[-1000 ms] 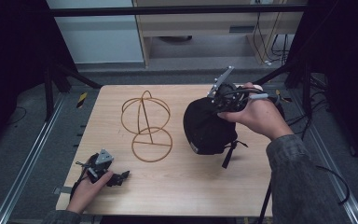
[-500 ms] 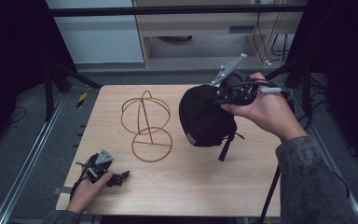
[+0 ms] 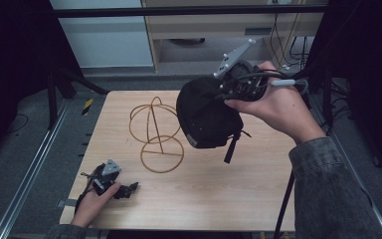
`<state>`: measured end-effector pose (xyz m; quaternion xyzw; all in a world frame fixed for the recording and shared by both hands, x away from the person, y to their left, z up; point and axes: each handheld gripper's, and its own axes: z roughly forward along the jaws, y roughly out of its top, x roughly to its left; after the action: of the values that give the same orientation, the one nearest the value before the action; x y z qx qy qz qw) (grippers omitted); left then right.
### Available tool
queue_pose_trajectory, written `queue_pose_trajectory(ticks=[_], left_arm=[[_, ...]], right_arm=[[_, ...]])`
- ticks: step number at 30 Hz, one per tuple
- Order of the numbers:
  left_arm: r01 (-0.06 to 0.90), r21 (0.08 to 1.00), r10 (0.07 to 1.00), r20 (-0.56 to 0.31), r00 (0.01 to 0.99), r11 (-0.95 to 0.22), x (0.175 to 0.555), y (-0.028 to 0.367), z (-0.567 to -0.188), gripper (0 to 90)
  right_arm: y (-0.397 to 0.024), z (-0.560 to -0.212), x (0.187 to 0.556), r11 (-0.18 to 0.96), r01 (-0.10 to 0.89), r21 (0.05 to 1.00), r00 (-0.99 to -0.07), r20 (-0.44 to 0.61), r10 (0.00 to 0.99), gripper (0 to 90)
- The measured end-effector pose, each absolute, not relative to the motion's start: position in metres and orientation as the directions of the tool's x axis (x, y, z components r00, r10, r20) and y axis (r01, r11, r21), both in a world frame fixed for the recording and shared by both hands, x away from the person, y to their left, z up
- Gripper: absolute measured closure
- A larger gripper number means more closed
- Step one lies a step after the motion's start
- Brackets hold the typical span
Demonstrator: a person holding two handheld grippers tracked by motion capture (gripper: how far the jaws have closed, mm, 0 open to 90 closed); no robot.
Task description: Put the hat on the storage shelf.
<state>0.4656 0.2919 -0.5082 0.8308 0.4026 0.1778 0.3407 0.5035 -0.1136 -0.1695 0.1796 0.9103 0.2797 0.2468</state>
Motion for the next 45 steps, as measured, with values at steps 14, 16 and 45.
queue_pose_trajectory(ticks=[14, 16, 45], left_arm=[[0.548, 0.71, 0.791, 0.022, 0.611, -0.442, 0.466, 0.292, -0.508, 0.0], [0.547, 0.709, 0.79, 0.022, 0.612, -0.444, 0.466, 0.292, -0.508, 0.0], [0.547, 0.71, 0.791, 0.023, 0.612, -0.444, 0.466, 0.292, -0.508, 0.0]], right_arm=[[-0.085, -0.163, 0.497, 0.776, 0.123, 0.619, -0.818, -0.38, 0.432, 73.7], [-0.082, -0.161, 0.497, 0.775, 0.118, 0.621, -0.819, -0.38, 0.429, 73.7], [-0.029, -0.167, 0.513, 0.76, 0.073, 0.646, -0.842, -0.369, 0.394, 73.7]])
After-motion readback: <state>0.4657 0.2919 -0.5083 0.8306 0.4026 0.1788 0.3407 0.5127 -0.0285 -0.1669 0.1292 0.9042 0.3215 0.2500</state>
